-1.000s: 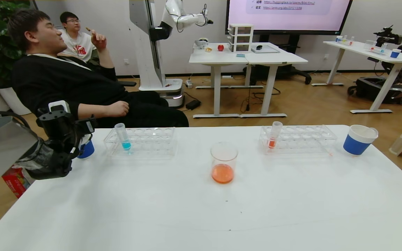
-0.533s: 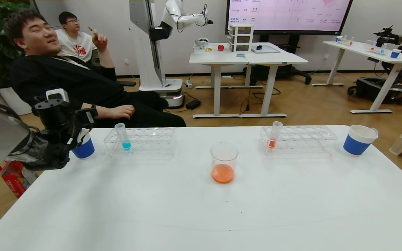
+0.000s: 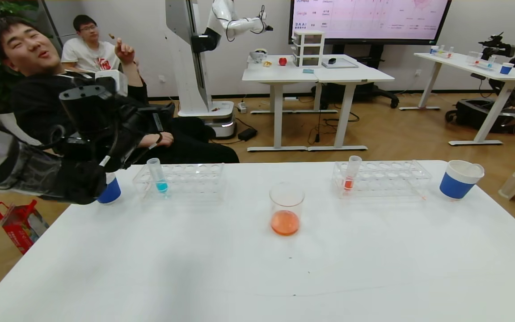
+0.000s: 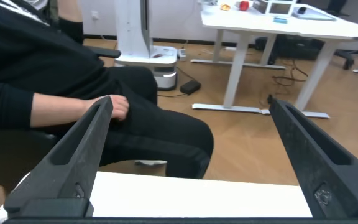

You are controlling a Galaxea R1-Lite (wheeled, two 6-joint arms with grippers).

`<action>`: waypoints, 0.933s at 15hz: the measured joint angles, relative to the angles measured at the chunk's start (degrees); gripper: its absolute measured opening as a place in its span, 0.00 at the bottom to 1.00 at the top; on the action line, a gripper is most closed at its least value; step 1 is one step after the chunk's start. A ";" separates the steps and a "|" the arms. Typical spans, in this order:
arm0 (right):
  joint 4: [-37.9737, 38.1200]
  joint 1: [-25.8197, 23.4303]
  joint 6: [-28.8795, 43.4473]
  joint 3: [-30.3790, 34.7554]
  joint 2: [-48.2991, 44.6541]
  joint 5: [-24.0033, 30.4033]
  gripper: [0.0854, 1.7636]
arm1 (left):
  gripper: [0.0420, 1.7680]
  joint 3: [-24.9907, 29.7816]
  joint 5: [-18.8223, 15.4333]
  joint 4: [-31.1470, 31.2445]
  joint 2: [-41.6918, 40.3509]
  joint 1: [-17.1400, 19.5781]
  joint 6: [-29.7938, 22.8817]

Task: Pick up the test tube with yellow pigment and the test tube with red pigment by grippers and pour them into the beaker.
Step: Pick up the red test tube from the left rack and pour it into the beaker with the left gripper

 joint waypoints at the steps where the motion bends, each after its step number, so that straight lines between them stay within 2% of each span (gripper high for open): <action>1: 0.00 0.00 0.00 0.00 0.00 0.00 0.98 | 0.99 1.12 -0.04 -0.02 -1.62 -0.57 0.41; 6: 0.00 0.00 -0.02 0.00 0.00 0.00 0.98 | 0.99 5.97 1.34 -0.39 -10.51 -1.49 2.58; 9: 0.00 0.00 0.00 0.00 0.00 0.00 0.98 | 0.99 11.30 2.34 -0.57 -16.41 -1.29 7.27; 11: 0.00 0.00 -0.02 0.00 0.00 0.00 0.98 | 0.99 14.38 2.47 -0.28 -20.43 -0.38 8.47; 14: 0.00 0.00 0.00 0.00 0.00 0.00 0.98 | 0.99 18.46 2.50 0.02 -25.80 2.93 10.48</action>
